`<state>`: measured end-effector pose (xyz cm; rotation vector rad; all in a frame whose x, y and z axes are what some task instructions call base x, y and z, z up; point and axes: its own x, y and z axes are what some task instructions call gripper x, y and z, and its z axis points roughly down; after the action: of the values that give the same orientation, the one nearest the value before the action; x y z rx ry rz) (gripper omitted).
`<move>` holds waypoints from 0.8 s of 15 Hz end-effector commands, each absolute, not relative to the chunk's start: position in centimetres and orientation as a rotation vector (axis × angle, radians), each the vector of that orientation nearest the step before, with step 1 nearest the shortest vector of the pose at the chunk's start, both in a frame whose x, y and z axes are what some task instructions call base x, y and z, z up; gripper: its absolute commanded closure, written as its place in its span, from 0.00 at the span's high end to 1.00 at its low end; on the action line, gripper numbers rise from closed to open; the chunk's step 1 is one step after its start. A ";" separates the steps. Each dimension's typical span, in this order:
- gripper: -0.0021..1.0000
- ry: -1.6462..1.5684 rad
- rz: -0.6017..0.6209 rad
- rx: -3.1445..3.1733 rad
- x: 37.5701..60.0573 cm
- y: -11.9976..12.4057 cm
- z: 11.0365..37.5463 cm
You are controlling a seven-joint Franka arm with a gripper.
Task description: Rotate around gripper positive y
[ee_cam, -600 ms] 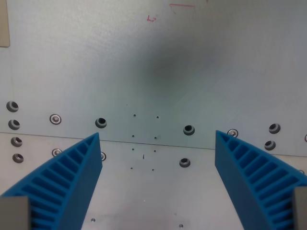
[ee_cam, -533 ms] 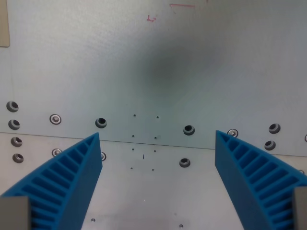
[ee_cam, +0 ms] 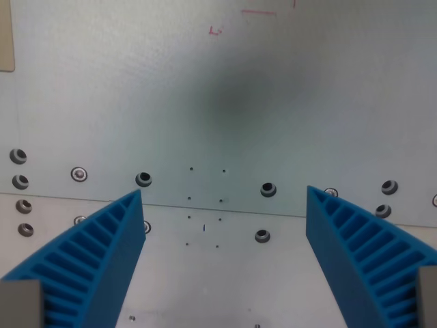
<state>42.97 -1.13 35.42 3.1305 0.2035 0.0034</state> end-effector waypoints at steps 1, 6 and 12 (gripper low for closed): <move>1.00 0.204 0.179 3.133 42.7 -1.1 35.6; 1.00 0.204 0.271 3.131 42.7 -1.1 35.6; 1.00 0.204 0.381 3.124 42.7 -1.1 35.6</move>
<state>43.89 -1.14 35.77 3.1258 0.2033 0.0746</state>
